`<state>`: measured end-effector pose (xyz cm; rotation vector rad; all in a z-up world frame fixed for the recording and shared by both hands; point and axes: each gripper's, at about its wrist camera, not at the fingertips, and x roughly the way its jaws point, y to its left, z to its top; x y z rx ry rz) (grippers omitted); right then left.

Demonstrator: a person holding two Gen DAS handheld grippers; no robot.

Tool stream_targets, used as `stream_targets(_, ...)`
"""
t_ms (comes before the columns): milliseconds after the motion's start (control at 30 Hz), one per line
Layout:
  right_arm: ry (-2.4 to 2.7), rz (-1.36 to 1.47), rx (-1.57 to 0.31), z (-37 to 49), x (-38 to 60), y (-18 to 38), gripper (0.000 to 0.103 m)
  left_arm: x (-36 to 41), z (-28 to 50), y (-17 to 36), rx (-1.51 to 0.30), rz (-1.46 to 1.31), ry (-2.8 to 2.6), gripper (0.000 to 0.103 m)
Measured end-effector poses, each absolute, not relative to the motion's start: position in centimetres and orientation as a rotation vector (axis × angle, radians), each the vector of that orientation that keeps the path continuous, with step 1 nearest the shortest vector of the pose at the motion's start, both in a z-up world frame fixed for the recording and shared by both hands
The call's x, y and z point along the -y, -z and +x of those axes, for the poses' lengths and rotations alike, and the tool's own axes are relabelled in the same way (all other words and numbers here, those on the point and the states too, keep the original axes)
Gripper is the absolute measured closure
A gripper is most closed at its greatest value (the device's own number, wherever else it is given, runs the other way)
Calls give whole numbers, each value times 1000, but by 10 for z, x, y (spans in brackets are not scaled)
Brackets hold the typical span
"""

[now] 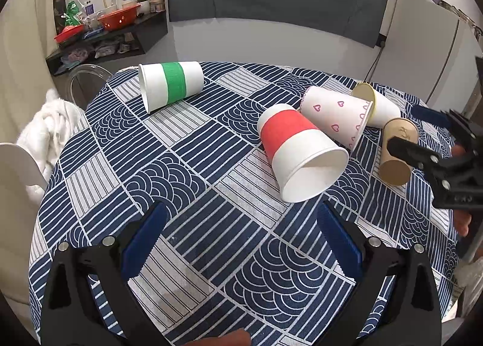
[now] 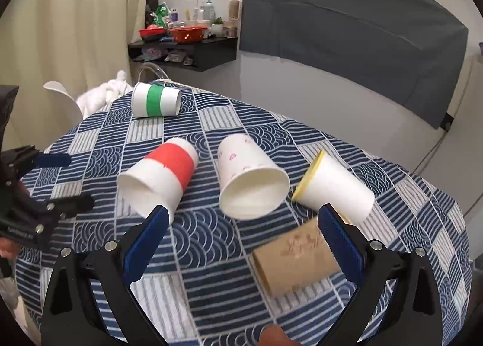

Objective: Flip cup upside down
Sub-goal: 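Move the right tool toward the white pink-heart cup and close around its rim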

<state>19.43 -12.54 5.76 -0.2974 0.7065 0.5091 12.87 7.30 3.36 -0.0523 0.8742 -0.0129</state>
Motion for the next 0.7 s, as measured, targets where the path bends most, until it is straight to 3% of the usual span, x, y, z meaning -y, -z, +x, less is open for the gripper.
stream_targets(500, -541, -454, -833, 252, 91, -22, 10, -70, 148, -23, -914, -10, 18, 6)
stream_targets(533, -544, -461, -840, 253, 90, -21, 11, -69, 148, -23, -913, -7, 21, 6)
stream_targets(567, -541, -480, -852, 253, 88, -18, 32, -69, 147, -23, -911, -6, 27, 6)
stream_targets(700, -570, -478, -848, 245, 92, -19, 36, -66, 141, -24, -909, -7, 41, 6)
